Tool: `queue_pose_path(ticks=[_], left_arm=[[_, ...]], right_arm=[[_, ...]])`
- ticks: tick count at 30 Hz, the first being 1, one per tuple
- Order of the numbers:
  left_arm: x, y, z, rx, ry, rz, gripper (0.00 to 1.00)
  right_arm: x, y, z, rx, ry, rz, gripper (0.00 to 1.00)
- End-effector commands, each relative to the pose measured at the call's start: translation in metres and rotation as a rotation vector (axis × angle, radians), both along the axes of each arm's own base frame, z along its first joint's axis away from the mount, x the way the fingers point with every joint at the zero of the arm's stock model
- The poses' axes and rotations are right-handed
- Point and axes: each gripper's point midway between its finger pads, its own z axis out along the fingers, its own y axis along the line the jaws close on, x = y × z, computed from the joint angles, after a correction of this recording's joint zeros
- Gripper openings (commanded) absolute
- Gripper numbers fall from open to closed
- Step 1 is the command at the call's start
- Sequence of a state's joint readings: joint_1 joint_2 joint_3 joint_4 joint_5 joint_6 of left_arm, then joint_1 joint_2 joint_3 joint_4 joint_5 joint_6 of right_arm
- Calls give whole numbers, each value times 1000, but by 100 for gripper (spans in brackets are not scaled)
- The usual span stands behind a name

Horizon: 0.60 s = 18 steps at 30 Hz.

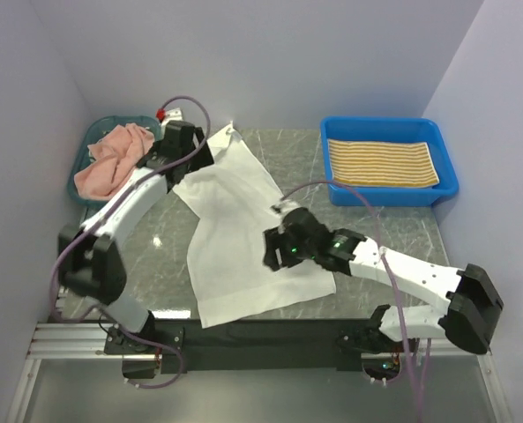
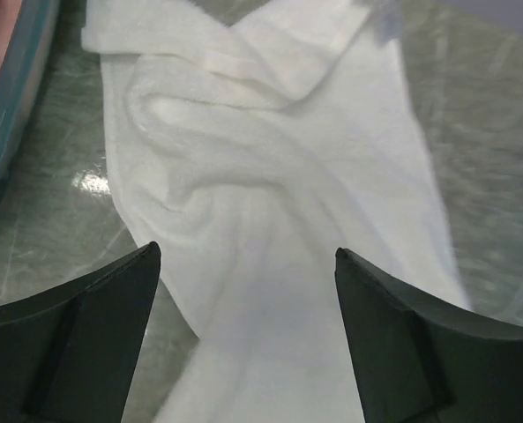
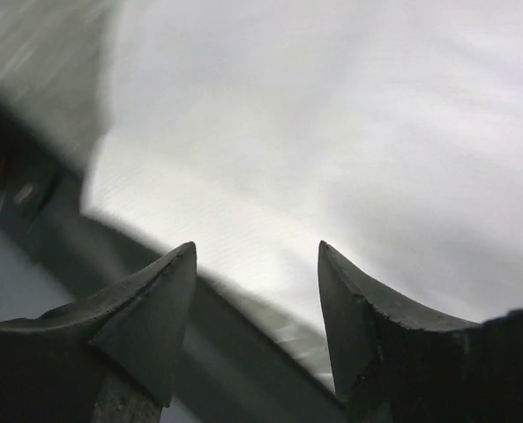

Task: Fold and stack the towels
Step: Flatten out the crumpled towel

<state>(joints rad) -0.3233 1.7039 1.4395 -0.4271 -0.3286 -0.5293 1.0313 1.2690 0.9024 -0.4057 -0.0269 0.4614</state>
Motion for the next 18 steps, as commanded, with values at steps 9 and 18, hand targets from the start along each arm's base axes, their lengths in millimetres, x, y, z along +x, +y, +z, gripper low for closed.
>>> queue_pose_path(ticks=[9,18], left_arm=[[-155,-109,-74,-178,181,-276,85],[-224,-107,-132,-146,312,-252,84]], right_arm=[[76,-88,-85,-56,144,-415,60],[-5,-109,-145,-157,384,-418,57]])
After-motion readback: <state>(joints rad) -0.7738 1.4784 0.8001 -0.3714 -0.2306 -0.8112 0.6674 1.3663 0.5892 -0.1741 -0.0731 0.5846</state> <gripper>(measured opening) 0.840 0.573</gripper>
